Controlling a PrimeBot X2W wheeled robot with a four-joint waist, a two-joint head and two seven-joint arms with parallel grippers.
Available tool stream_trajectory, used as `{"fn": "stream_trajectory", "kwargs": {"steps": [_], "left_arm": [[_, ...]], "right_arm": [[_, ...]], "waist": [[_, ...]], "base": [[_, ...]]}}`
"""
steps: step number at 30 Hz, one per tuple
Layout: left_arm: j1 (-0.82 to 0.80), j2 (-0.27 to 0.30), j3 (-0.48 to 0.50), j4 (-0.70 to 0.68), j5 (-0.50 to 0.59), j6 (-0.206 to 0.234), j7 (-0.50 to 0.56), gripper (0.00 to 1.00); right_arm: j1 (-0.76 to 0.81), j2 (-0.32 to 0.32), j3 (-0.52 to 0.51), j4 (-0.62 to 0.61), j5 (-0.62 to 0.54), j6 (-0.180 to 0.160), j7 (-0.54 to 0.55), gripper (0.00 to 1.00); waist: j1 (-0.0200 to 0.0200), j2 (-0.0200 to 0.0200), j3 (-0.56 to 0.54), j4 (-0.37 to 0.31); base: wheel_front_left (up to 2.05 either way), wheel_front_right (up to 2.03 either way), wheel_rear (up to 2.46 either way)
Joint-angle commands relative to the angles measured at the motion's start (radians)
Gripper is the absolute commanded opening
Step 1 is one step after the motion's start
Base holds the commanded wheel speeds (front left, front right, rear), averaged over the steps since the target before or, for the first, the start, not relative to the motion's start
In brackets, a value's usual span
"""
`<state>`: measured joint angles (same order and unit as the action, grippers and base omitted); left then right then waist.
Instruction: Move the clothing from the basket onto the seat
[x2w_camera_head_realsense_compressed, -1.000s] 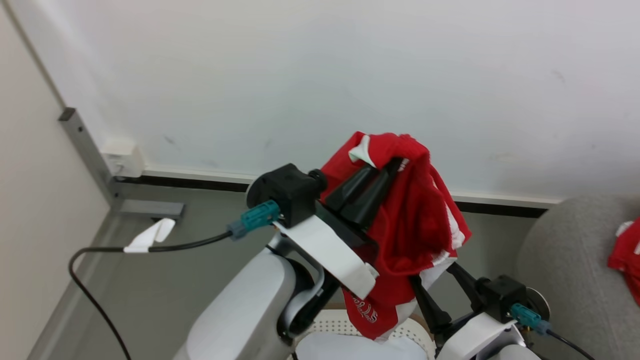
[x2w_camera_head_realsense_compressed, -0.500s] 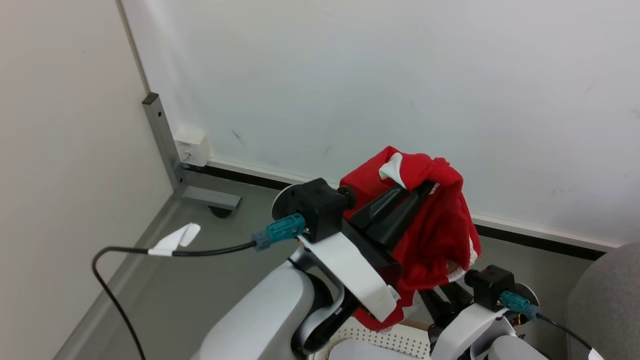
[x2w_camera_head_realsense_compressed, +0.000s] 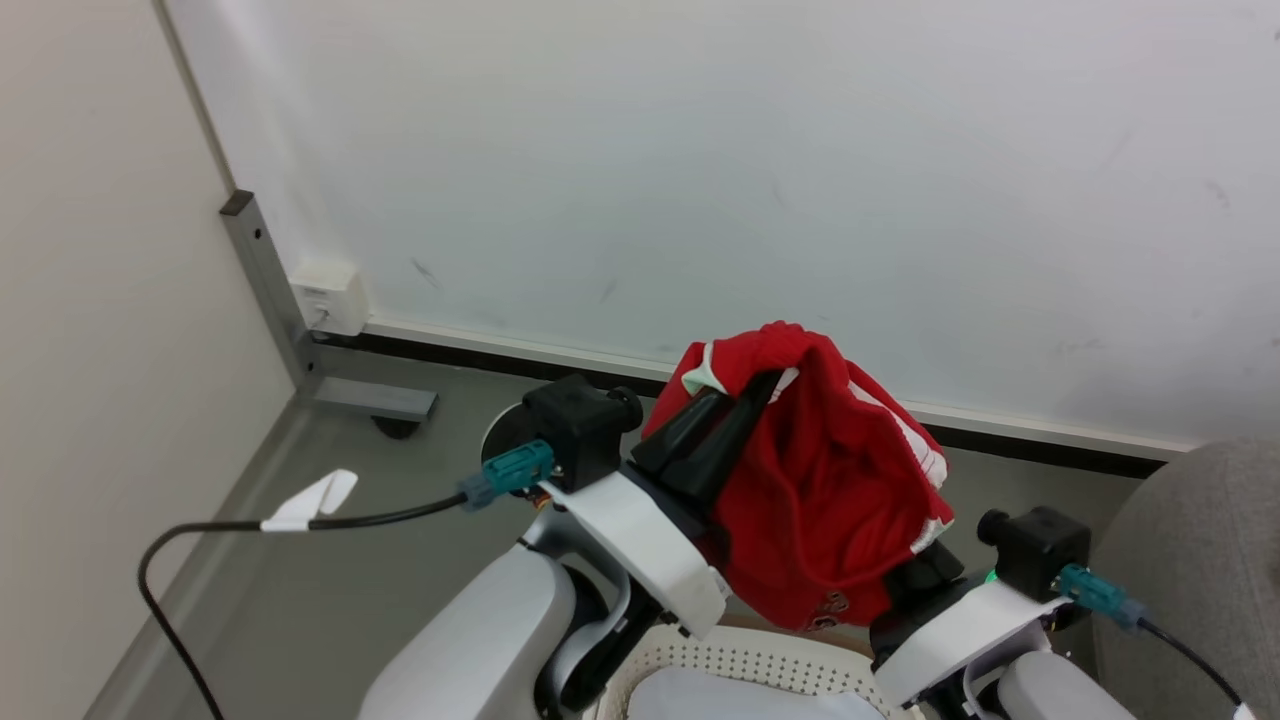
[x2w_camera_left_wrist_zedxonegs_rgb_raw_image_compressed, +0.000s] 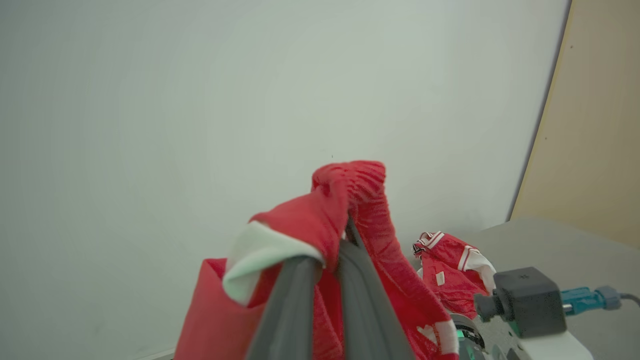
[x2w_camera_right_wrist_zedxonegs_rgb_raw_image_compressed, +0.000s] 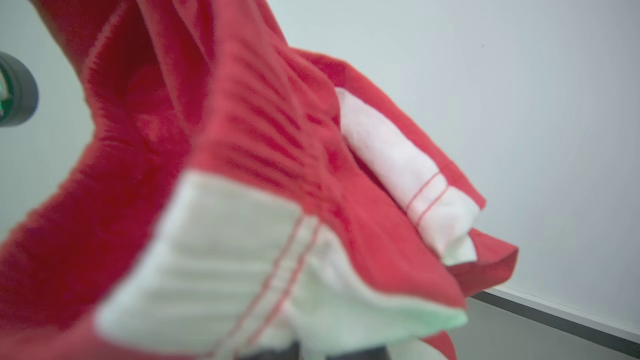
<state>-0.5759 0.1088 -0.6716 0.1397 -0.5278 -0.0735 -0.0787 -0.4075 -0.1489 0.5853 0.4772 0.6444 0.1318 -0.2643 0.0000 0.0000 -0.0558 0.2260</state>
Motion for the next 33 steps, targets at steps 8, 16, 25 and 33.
{"fn": "stream_trajectory", "kwargs": {"steps": [8, 16, 25, 33], "left_arm": [[0.055, 0.025, -0.012, 0.010, -0.007, 0.002, -0.027, 0.85], [0.069, 0.030, -0.036, 0.012, -0.015, -0.013, -0.046, 1.00], [0.076, 0.057, -0.055, 0.032, 0.005, -0.012, -0.065, 1.00], [0.078, 0.068, -0.083, 0.068, 0.024, -0.018, -0.077, 1.00]], "right_arm": [[0.026, -0.033, -0.142, -0.128, 0.033, -0.002, 0.000, 0.00], [0.038, -0.049, -0.293, -0.228, 0.047, -0.002, 0.000, 0.00], [0.050, -0.067, -0.389, -0.296, 0.039, -0.002, 0.000, 0.00], [0.066, -0.077, -0.478, -0.347, 0.035, -0.002, 0.000, 0.00]], "waist": [[0.0000, 0.0000, 0.021, -0.101], [0.0000, 0.0000, 0.047, -0.222], [0.0000, 0.0000, 0.088, -0.396], [0.0000, 0.0000, 0.116, -0.548]], "base": [[0.00, 0.00, 0.00], [0.00, 0.00, 0.00], [0.00, 0.00, 0.00], [0.00, 0.00, 0.00]]}}
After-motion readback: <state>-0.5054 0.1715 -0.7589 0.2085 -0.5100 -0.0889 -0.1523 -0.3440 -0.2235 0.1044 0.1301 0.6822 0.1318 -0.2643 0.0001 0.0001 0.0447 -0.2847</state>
